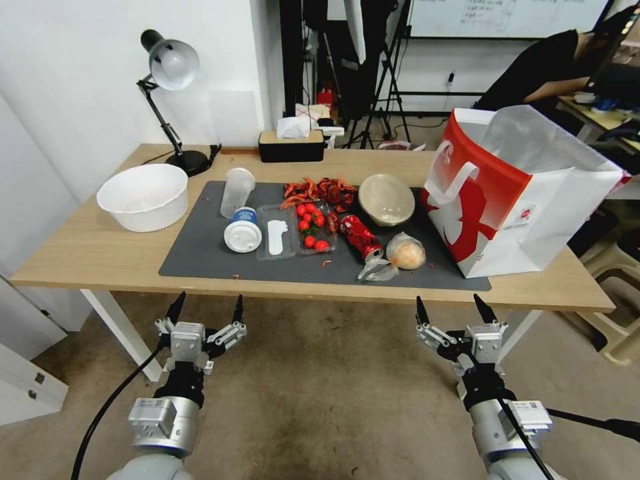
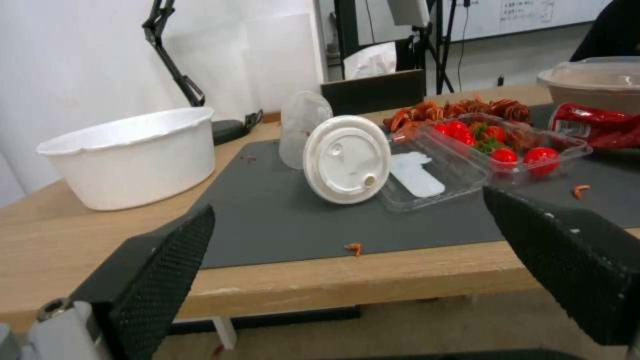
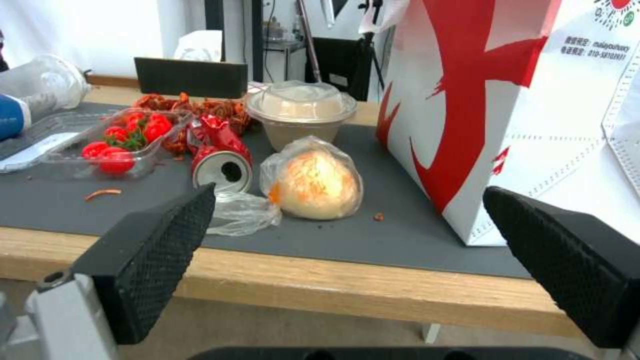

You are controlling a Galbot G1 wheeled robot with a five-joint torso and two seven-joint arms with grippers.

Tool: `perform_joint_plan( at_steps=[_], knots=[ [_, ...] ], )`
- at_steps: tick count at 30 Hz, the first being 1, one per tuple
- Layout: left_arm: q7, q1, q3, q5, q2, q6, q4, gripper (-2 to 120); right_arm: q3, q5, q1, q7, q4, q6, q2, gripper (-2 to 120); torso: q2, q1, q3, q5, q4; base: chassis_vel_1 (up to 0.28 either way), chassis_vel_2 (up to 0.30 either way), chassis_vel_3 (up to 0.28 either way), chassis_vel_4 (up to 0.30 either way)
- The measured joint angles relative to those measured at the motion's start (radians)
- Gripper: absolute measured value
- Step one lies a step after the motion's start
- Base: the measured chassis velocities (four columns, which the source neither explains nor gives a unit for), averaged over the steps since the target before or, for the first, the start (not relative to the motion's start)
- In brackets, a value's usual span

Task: Pick up the trash from the table and place it into the takeout bag.

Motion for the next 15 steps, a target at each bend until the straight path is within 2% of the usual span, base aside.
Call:
perform_joint_plan(
  at_steps=[15],
  knots=[
    [0.0, 0.0, 0.0, 0.0, 0.0, 0.0, 0.0, 100, 0.0, 0.0, 0.0, 0.0, 0.0, 0.0, 0.0, 100, 0.0, 0.0, 0.0, 0.0, 0.0, 0.0, 0.0, 0.0, 0.0]
  ],
)
